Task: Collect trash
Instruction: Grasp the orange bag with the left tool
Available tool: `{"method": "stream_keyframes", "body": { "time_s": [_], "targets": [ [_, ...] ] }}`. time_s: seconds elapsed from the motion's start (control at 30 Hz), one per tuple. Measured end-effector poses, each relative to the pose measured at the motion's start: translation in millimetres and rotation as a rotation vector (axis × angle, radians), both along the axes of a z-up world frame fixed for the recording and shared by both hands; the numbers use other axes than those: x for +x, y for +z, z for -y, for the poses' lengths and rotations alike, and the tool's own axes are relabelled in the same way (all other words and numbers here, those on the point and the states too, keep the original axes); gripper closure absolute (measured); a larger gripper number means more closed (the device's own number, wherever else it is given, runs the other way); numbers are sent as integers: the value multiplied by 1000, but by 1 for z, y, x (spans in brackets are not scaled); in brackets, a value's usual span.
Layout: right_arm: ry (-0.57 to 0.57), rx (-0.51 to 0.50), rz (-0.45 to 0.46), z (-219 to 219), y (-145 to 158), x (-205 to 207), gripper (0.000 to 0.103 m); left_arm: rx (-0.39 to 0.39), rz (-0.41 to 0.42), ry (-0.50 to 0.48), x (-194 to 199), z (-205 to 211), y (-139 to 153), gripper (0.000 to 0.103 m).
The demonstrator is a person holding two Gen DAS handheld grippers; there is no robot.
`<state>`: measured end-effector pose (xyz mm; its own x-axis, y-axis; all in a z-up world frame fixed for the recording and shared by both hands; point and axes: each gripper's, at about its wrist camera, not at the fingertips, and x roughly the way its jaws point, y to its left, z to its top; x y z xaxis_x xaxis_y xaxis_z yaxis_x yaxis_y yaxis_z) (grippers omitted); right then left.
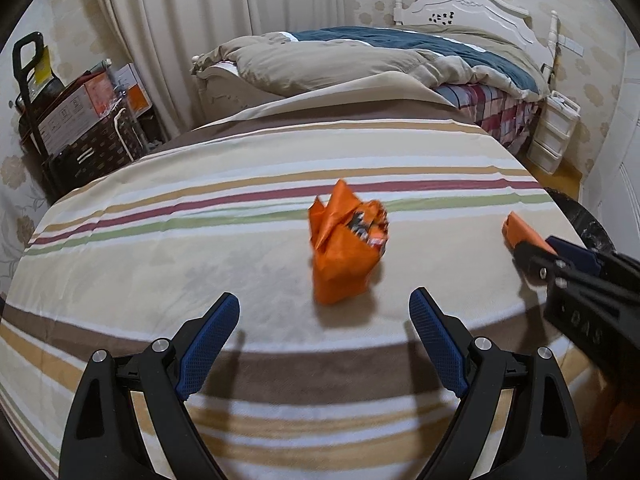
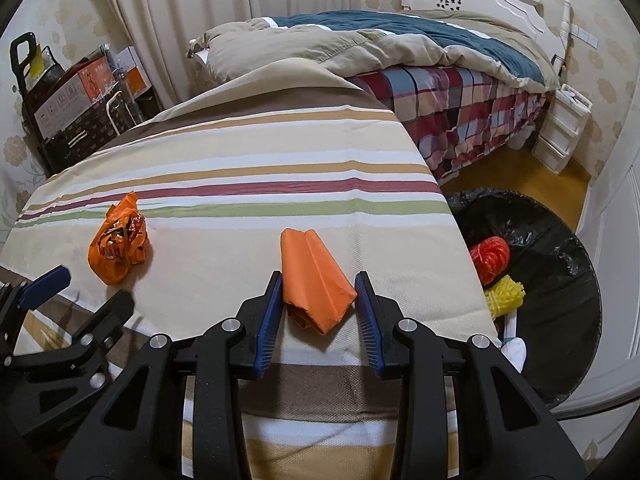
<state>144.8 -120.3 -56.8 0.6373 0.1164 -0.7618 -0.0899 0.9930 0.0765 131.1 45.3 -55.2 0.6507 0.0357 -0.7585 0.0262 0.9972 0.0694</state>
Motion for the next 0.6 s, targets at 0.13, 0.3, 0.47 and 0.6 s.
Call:
{"method": "stream_keyframes", "body": {
  "time_s": [0.13,0.3,0.47,0.6],
  "targets": [
    [4,8,0,2,0,0,68,-11,-10,18,14,1,-1,17],
    [7,12,-1,2,0,2,68,-26,-20,40,25,-2,-2,17],
    [7,11,-1,2,0,2,68,-19,-34,21,27,-1,-5,46],
    [7,10,-1,2,0,2,68,-31,-32,-1,24,-2,-5,60]
  ]
}}
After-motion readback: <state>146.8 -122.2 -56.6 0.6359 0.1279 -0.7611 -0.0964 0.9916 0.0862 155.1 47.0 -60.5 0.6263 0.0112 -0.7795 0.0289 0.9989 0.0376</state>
